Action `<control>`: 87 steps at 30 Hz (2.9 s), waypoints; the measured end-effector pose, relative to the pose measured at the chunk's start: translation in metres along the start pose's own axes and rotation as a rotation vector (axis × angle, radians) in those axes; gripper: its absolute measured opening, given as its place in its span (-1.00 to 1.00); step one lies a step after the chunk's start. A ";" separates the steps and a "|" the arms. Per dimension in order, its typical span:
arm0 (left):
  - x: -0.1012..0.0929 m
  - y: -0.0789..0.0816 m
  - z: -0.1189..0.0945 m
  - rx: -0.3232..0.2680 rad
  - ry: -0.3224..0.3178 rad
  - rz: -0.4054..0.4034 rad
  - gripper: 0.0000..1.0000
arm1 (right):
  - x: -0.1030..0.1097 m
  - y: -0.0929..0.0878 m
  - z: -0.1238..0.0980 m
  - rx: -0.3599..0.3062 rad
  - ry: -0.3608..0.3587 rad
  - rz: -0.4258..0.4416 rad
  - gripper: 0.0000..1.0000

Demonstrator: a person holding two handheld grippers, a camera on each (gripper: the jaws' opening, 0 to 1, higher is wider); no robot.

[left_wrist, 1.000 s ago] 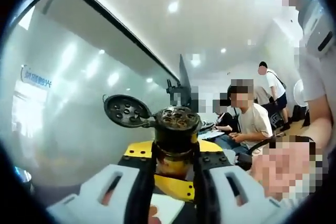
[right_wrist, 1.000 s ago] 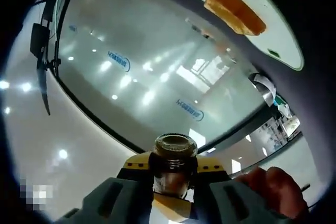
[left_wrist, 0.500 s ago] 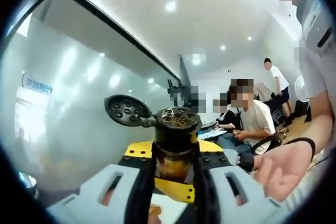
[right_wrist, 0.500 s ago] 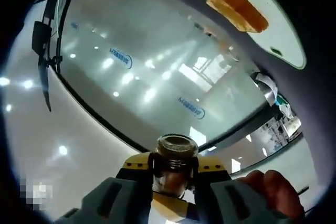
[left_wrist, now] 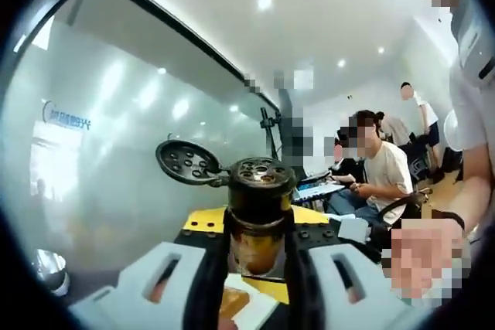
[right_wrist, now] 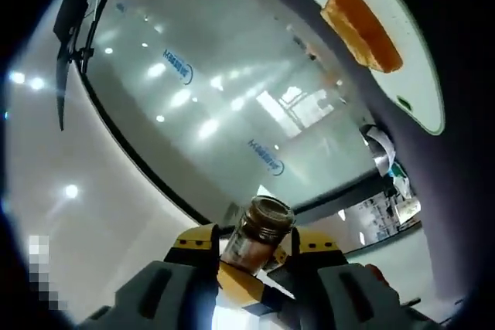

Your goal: Sprinkle pepper

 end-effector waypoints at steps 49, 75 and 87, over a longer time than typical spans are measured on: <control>-0.052 -0.149 -0.058 0.440 -0.442 -0.183 -0.65 | -0.016 0.059 -0.050 0.382 -0.393 -0.890 -0.48; -0.063 -0.149 -0.048 0.435 -0.515 -0.200 -0.64 | -0.046 0.056 -0.017 0.625 -0.464 -0.537 -0.81; -0.060 -0.151 -0.047 0.433 -0.517 -0.214 -0.64 | -0.040 0.041 -0.016 0.803 -0.412 -0.679 -0.80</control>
Point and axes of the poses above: the point that each gripper's makers call its tool centre point, and the gripper's own axes: z roughly forward along the fingers, x roughly to its left, y roughly out of its top, the point moved 3 cm from there along -z, roughly backward along the fingers
